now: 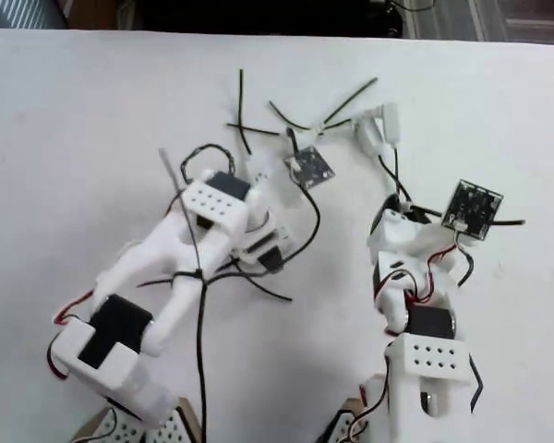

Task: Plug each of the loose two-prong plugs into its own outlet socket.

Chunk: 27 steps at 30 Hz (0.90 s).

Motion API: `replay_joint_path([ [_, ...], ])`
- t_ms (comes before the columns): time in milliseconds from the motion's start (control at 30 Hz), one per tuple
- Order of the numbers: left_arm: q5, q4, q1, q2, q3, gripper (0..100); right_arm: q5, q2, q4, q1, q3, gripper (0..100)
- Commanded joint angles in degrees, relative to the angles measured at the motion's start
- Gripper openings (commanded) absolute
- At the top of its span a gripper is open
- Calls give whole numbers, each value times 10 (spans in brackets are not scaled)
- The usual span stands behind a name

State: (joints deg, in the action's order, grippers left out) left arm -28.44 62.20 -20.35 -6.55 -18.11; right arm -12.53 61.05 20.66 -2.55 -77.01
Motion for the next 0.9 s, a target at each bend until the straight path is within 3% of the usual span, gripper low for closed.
replay_joint_path([
  [0,19,44,36,91,43,289,51,7,-1,35,8,17],
  [300,45,32,104,374,-100,285,121,7,144,167,90,17],
  [533,101,-26,195,520,-273,283,126,-7,159,273,109,17],
  [867,102,-129,227,641,-495,283,125,-247,155,316,229,17],
])
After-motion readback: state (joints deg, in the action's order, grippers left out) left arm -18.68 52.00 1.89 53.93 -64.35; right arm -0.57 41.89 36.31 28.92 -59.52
